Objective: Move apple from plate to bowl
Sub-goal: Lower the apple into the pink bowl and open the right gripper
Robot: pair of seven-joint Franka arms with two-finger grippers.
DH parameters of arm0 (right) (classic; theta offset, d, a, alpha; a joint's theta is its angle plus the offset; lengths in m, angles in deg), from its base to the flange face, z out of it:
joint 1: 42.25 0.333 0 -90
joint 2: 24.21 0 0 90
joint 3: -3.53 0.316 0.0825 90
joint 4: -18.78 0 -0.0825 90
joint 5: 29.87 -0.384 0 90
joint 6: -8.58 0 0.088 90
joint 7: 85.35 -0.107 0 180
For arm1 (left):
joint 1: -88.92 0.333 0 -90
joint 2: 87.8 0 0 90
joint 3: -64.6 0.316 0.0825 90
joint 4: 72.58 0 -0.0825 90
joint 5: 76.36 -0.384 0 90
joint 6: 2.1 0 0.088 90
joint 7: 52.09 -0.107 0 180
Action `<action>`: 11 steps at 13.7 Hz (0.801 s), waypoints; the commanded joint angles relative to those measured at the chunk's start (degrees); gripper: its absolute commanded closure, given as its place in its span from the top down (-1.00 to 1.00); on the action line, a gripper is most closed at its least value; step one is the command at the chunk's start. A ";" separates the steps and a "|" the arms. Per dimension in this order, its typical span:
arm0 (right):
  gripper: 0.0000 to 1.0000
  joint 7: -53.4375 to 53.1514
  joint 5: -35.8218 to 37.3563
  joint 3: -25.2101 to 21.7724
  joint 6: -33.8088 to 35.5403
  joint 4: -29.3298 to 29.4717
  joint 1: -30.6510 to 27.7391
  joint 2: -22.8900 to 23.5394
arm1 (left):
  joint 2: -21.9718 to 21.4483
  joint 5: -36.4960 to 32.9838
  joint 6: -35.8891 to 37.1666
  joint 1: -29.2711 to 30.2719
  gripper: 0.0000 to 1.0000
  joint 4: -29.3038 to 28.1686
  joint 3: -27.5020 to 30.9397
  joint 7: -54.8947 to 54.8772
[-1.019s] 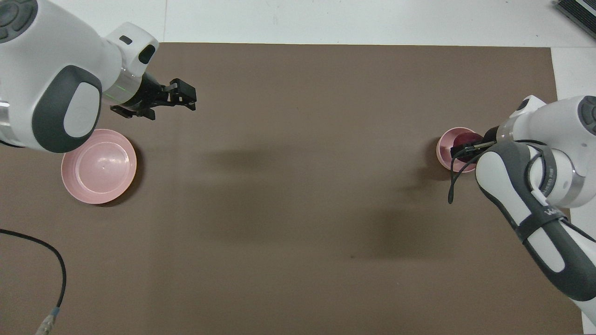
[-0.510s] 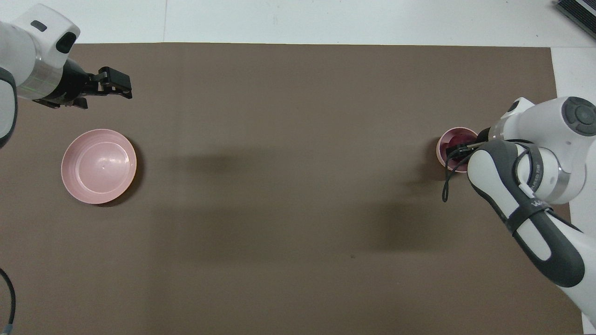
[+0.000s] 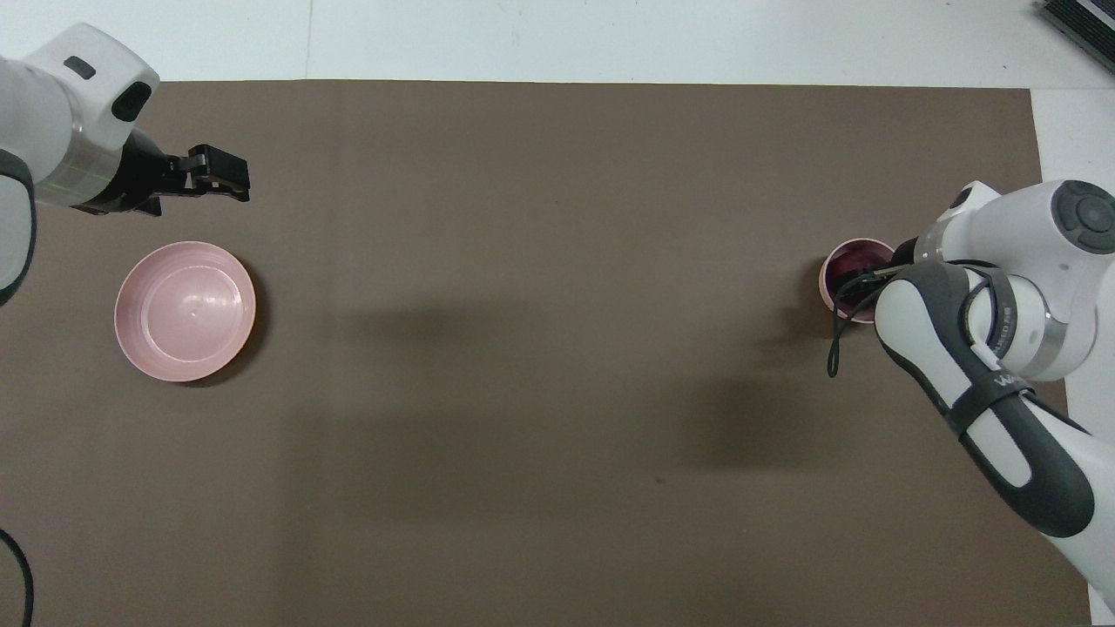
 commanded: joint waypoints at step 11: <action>1.00 -1.88 1.22 -0.24 15.17 5.24 0.53 -9.30 | -10.99 2.81 3.33 -14.24 1.00 -5.83 21.29 -13.84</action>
